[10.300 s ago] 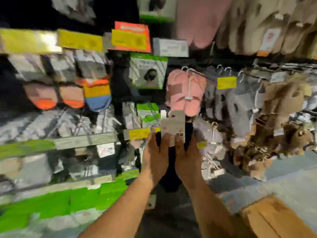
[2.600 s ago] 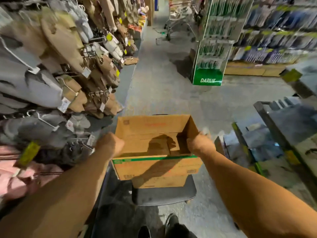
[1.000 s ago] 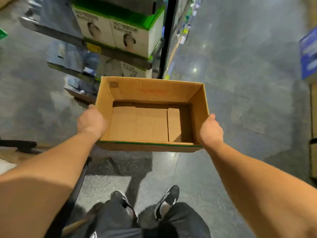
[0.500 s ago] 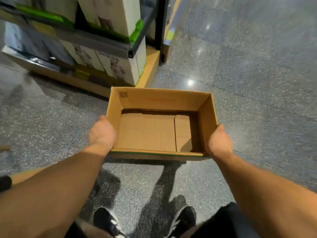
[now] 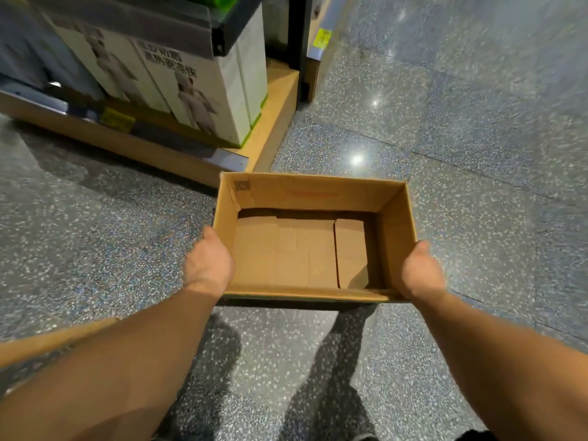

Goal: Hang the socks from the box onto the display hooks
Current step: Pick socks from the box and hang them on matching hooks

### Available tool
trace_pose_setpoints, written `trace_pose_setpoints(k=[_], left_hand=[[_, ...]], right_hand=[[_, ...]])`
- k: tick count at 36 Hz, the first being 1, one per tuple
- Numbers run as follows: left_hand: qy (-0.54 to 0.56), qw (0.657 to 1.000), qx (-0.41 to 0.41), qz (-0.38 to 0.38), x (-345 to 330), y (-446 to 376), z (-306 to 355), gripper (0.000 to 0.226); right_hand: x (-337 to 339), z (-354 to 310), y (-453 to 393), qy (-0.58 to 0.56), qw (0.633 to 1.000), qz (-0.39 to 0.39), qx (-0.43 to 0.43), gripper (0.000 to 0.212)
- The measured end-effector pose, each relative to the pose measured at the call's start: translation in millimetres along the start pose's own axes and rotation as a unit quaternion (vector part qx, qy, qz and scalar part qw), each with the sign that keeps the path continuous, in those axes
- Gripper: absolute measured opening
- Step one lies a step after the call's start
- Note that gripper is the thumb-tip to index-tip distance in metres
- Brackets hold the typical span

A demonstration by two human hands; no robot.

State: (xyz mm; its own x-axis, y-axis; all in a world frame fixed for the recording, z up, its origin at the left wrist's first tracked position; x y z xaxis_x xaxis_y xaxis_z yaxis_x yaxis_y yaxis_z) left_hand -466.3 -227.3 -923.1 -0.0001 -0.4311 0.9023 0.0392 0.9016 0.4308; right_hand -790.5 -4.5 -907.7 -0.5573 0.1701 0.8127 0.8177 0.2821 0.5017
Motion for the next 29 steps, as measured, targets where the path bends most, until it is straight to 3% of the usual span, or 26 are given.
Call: trace_pose_setpoints(k=[3,6,15,23,29], left_hand=[[0.001,1.0,0.01,-0.025,17.3,-1.1,0.1,0.03],[-0.004,1.0,0.001,-0.026,63.0,15.3,-5.8,0.039],[0.03,0.999,0.027,-0.001,289.0,107.4,-66.8,0.037],[0.128,0.984,0.12,0.03,528.4,230.6,-147.9,0.039],[0.183,0.954,0.214,0.1,652.1,326.9,-233.7,0.044]], right_hand=[[7.0,-11.7,2.2,0.006,1.0,-0.01,-0.012,0.04],[28.3,-40.2,25.4,0.027,0.999,-0.008,0.031,0.053],[156.7,-188.5,193.4,0.081,0.984,-0.059,0.145,0.043],[316.4,-357.2,403.7,0.176,0.924,-0.094,0.326,0.031],[365.4,-456.9,534.0,0.158,0.879,-0.093,0.441,0.027]])
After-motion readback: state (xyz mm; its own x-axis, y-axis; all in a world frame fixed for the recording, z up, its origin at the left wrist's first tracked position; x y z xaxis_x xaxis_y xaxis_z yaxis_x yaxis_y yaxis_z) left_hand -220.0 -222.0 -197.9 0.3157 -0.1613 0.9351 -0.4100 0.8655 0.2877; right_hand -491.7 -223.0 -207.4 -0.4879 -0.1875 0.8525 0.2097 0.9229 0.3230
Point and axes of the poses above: each hand's wrist, its own y-axis away from the middle knuckle, its own x-axis out of the back of the hand, z = x × y, the point moved 7 cm from there along -y, towards the middle knuckle, and after that the axes turned 9 degrees about -y, right-handed, at the moved point
